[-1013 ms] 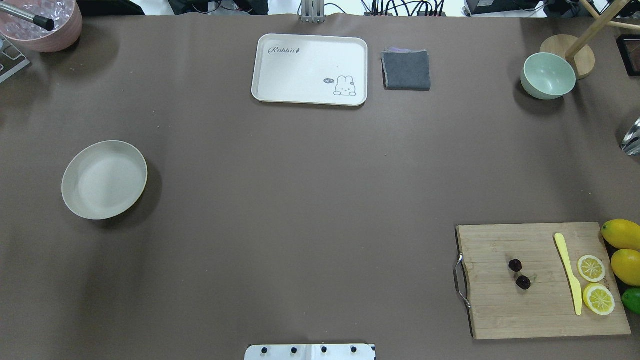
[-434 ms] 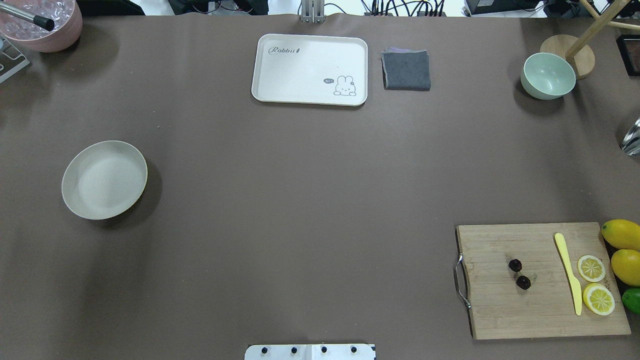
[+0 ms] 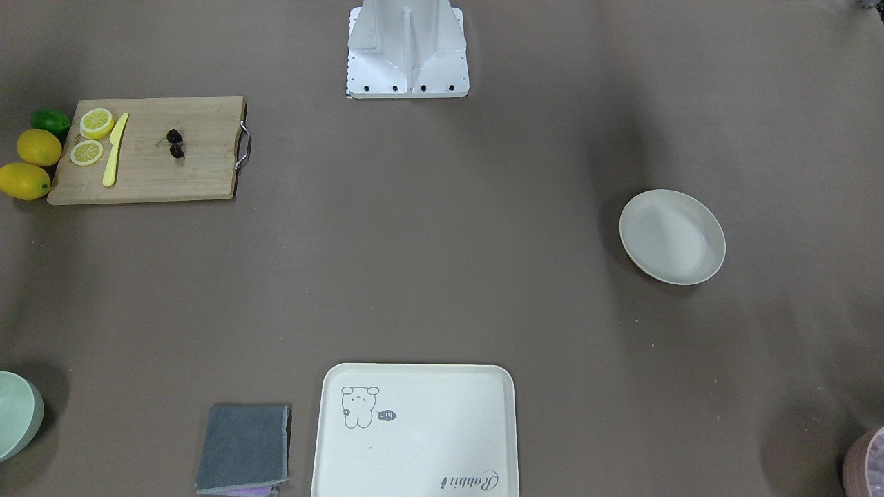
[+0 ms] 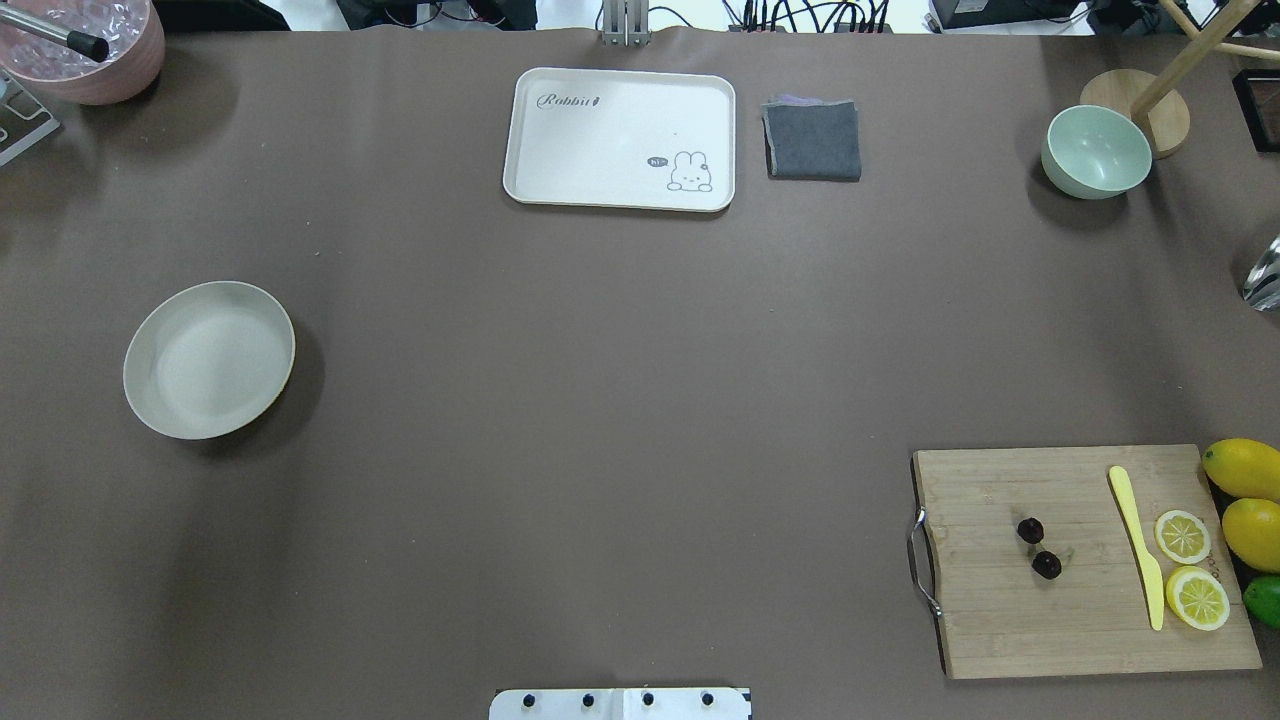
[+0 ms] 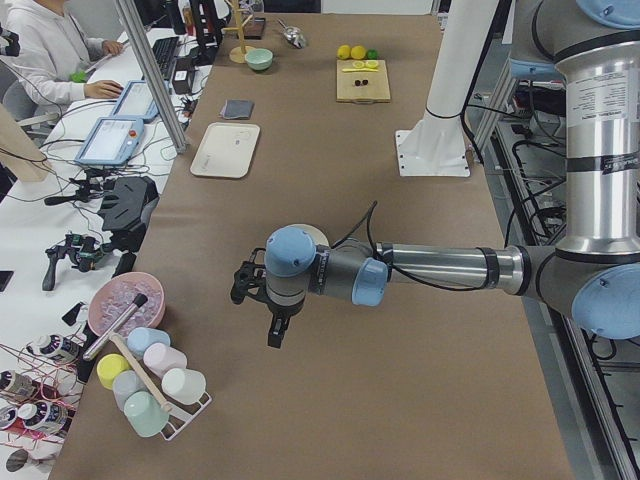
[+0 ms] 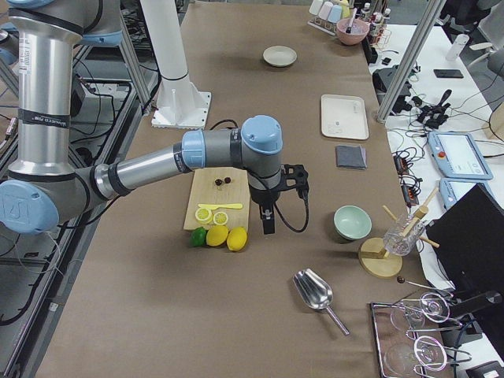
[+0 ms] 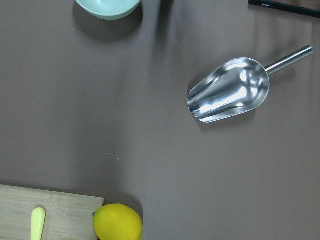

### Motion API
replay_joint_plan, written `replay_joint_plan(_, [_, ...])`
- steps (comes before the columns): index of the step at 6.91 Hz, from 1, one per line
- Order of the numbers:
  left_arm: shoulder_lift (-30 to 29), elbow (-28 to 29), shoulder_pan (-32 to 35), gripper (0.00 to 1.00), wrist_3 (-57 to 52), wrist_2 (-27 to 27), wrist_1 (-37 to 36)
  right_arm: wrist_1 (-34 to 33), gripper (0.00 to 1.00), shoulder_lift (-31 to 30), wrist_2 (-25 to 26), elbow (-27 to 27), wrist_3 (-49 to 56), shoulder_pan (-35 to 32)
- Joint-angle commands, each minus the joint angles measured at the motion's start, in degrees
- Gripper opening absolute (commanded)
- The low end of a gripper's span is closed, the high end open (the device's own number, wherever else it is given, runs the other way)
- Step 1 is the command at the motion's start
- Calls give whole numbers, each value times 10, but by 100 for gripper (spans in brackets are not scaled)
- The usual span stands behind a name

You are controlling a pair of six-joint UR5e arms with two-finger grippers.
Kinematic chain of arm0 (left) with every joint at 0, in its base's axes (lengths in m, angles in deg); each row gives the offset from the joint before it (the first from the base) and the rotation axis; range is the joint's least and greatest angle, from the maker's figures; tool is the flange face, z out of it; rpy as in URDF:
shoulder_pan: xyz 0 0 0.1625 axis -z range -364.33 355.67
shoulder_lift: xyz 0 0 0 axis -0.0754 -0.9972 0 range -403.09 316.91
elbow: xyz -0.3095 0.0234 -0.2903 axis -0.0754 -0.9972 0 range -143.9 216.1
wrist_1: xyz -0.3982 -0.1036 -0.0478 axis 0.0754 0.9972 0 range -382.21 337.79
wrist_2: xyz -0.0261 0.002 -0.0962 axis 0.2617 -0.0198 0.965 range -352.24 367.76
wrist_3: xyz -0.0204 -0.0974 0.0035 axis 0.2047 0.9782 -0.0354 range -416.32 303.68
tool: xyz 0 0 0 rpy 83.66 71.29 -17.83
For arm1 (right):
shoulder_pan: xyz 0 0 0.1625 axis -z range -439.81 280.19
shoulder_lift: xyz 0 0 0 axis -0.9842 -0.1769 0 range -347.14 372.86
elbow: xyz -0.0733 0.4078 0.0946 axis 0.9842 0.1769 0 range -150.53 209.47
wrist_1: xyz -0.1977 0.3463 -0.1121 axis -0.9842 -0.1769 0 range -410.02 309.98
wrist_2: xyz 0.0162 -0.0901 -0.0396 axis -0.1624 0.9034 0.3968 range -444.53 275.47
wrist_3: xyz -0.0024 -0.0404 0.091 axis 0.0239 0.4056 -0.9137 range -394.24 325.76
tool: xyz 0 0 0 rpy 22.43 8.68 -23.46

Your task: Place red cherry on plate

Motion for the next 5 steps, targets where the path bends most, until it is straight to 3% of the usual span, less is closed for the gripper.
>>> replay_joint_plan(1, [34,6,-2,99,3,63,53,1,100,-1,2,0,2,0])
replay_joint_plan(2, [32,22,-22,99,14,86,65,1,100,0,2,1,2,0])
replay_joint_plan(3, [19,24,-72,98,125,86,118,1,100,0,3,1,2,0])
replay_joint_plan(4, [14,53,-118,98,243,82,231,1,100,0,3,0,2,0])
replay_joint_plan(5, [-8,94,-172,97,367,38,340,0,100,-1,3,0,2,0])
